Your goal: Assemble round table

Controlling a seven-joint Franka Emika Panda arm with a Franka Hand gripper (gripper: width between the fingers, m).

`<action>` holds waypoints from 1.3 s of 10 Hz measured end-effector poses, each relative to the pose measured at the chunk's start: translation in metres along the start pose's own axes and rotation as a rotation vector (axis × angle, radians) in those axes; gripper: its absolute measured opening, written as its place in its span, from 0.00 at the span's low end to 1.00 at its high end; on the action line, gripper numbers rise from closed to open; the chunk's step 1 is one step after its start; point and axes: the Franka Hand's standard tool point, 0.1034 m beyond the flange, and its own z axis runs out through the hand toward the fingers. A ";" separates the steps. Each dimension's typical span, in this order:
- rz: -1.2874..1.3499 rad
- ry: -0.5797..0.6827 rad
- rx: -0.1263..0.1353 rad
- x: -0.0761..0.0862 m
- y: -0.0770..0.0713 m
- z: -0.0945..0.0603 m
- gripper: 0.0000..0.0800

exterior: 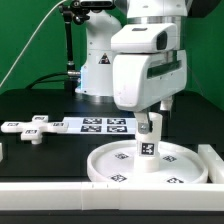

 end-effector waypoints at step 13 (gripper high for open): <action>-0.388 -0.076 0.000 -0.012 0.002 0.004 0.52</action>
Offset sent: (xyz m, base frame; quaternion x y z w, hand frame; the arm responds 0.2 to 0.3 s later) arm 0.0064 0.0002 0.0020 0.0158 -0.0411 -0.1628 0.9857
